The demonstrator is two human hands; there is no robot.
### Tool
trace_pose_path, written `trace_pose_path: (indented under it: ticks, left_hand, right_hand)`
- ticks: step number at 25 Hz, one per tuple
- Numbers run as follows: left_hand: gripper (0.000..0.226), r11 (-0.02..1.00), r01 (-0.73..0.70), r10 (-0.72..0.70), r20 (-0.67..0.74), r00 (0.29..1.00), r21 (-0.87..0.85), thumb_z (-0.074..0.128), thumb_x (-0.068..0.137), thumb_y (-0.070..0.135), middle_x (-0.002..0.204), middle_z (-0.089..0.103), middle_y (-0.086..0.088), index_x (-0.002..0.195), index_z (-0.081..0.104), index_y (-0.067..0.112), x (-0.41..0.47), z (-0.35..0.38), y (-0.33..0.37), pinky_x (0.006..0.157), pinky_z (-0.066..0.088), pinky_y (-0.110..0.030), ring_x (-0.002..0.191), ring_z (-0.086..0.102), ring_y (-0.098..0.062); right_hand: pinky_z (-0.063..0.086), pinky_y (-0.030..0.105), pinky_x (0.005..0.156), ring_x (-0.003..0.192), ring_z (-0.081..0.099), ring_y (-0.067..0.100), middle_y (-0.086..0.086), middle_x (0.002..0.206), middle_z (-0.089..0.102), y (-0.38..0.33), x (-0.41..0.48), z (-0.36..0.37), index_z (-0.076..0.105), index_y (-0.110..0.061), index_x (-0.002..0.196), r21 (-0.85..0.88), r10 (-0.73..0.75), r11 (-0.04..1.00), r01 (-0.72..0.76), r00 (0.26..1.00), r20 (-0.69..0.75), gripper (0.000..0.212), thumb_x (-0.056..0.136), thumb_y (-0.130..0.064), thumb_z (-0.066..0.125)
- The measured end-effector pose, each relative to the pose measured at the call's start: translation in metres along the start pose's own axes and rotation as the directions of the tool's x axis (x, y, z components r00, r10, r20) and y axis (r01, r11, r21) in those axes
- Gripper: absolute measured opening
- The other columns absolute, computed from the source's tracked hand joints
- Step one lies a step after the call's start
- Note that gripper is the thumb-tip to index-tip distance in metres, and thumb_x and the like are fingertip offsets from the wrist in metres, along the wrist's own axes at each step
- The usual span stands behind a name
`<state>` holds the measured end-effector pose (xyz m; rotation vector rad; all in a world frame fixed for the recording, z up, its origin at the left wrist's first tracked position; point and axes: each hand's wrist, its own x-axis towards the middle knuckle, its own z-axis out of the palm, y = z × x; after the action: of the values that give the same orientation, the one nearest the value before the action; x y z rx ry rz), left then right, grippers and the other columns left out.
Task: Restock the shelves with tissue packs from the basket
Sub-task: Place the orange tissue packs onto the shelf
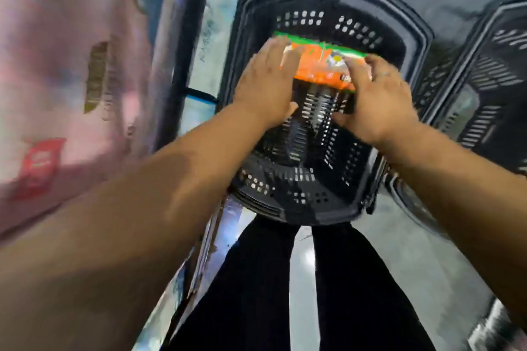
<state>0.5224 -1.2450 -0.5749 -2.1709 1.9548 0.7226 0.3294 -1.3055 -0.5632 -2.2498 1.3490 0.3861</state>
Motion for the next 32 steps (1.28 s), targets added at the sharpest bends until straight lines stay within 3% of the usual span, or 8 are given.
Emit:
trace_pose_path:
  ticks: [5, 9, 14, 16, 18, 22, 27, 32]
  left_hand:
    - [0.103, 0.995, -0.033, 0.025, 0.085, 0.996, 0.096, 0.075, 0.076, 0.043, 0.161, 0.004, -0.011, 0.153, 0.01, 0.022, 0.066, 0.075, -0.031, 0.12, 0.008, -0.047, 0.148, 0.002, -0.031]
    - [0.102, 0.975, -0.11, 0.099, 0.068, 0.993, 0.195, 0.073, 0.076, 0.045, 0.162, 0.0, -0.009, 0.153, 0.01, 0.027, 0.092, 0.099, -0.042, 0.119, 0.003, -0.049, 0.148, -0.001, -0.031]
    - [0.085, 0.971, -0.105, 0.119, -0.053, 0.991, 0.217, 0.075, 0.074, 0.039, 0.158, 0.012, -0.008, 0.144, 0.026, 0.039, 0.113, 0.102, -0.055, 0.11, 0.023, -0.048, 0.141, 0.016, -0.034]
    - [0.085, 0.962, -0.077, 0.104, -0.09, 0.991, 0.261, 0.075, 0.073, 0.035, 0.155, 0.02, -0.009, 0.143, 0.027, 0.033, 0.115, 0.106, -0.055, 0.109, 0.021, -0.046, 0.138, 0.021, -0.034]
    - [0.085, 0.962, -0.065, 0.1, -0.121, 0.988, 0.263, 0.074, 0.071, 0.03, 0.147, 0.029, -0.011, 0.142, 0.027, 0.025, 0.115, 0.109, -0.054, 0.109, 0.02, -0.044, 0.134, 0.028, -0.033]
    - [0.084, 0.965, -0.142, 0.164, -0.086, 0.983, 0.219, 0.073, 0.072, 0.034, 0.138, 0.035, -0.014, 0.141, 0.029, 0.019, 0.093, 0.097, -0.055, 0.105, 0.028, -0.042, 0.123, 0.037, -0.033]
    - [0.08, 0.981, -0.19, 0.193, -0.14, 0.971, 0.035, 0.076, 0.065, 0.033, 0.133, 0.043, -0.012, 0.136, 0.041, 0.019, 0.039, 0.048, -0.054, 0.091, 0.044, -0.046, 0.119, 0.041, -0.034]
    - [0.093, 0.955, -0.223, 0.198, -0.14, 0.97, -0.194, 0.085, 0.057, 0.045, 0.134, 0.042, -0.013, 0.137, 0.043, 0.025, -0.047, -0.04, -0.041, 0.102, 0.041, -0.045, 0.124, 0.041, -0.033]
  right_hand:
    - [0.021, 0.052, 0.116, 0.144, 0.017, 0.039, 0.02, 0.158, 0.014, 0.047, 0.06, 0.068, 0.017, -0.02, 0.153, -0.076, 0.037, 0.996, -0.036, 0.999, 0.015, 0.105, 0.071, -0.044, 0.079]
    - [0.015, 0.054, 0.117, 0.147, 0.008, 0.036, 0.014, 0.16, 0.007, 0.057, 0.086, 0.105, 0.011, -0.025, 0.153, -0.083, 0.049, 0.995, -0.051, 0.998, -0.029, 0.109, 0.071, -0.042, 0.08]
    - [0.033, 0.054, 0.102, 0.125, 0.033, 0.045, 0.023, 0.14, 0.031, 0.059, 0.116, 0.115, 0.022, -0.024, 0.144, -0.187, 0.067, 0.976, -0.112, 0.971, -0.227, 0.101, 0.065, -0.043, 0.082]
    - [0.028, 0.056, 0.107, 0.131, 0.028, 0.046, 0.024, 0.144, 0.026, 0.058, 0.12, 0.12, 0.018, -0.023, 0.145, -0.21, 0.071, 0.972, -0.108, 0.982, -0.177, 0.105, 0.064, -0.041, 0.082]
    - [0.038, 0.056, 0.099, 0.128, 0.03, 0.046, 0.023, 0.144, 0.027, 0.058, 0.117, 0.128, 0.017, -0.023, 0.143, -0.193, 0.059, 0.977, -0.086, 0.989, -0.139, 0.097, 0.07, -0.037, 0.078]
    - [0.044, 0.054, 0.083, 0.118, 0.035, 0.043, 0.021, 0.129, 0.039, 0.049, 0.087, 0.117, 0.02, -0.021, 0.14, -0.163, 0.03, 0.985, -0.053, 0.99, -0.139, 0.086, 0.074, -0.04, 0.073]
    - [0.043, 0.052, 0.089, 0.115, 0.034, 0.042, 0.019, 0.127, 0.04, 0.03, 0.035, 0.062, 0.027, -0.018, 0.142, -0.04, -0.011, 0.999, 0.007, 0.994, -0.109, 0.089, 0.07, -0.039, 0.074]
    - [0.038, 0.047, 0.093, 0.112, 0.037, 0.04, 0.016, 0.124, 0.045, 0.004, -0.046, -0.032, 0.032, -0.019, 0.14, 0.016, -0.078, 0.997, 0.079, 0.995, -0.065, 0.091, 0.064, -0.048, 0.073]
